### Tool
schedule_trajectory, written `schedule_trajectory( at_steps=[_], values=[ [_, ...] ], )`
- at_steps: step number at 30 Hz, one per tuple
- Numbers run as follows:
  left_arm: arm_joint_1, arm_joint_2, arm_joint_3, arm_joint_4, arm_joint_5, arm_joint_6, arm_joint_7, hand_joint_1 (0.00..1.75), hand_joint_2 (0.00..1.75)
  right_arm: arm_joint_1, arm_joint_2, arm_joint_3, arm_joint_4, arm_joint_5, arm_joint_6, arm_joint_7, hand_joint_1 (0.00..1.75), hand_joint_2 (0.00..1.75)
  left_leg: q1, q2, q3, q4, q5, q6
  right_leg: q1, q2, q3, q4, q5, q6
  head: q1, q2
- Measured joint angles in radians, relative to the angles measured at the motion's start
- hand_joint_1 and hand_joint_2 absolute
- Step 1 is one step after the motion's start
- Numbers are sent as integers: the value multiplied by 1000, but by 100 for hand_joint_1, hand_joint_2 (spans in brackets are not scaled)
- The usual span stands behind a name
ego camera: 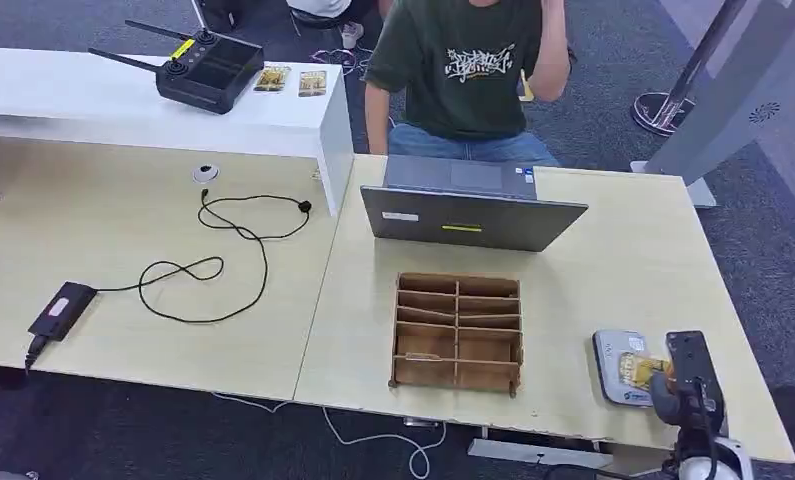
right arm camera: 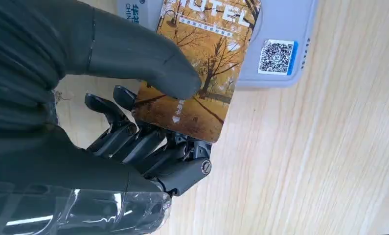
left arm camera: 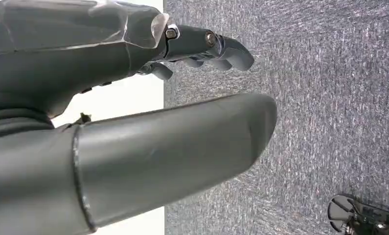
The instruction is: Pass the card to the sensor for recognition and then transmit it.
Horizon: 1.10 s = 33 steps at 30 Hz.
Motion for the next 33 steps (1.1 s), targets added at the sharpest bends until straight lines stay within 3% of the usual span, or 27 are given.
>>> schedule_trajectory(
  at_steps=[33],
  values=[
    [0, 12, 0, 0, -12, 0, 0, 0, 0, -6, -3, 2, 8, 37, 6, -17, 175, 175, 0, 0, 1, 0, 0, 0, 0, 0, 1, 0, 0, 0, 0, 0]
  ],
)
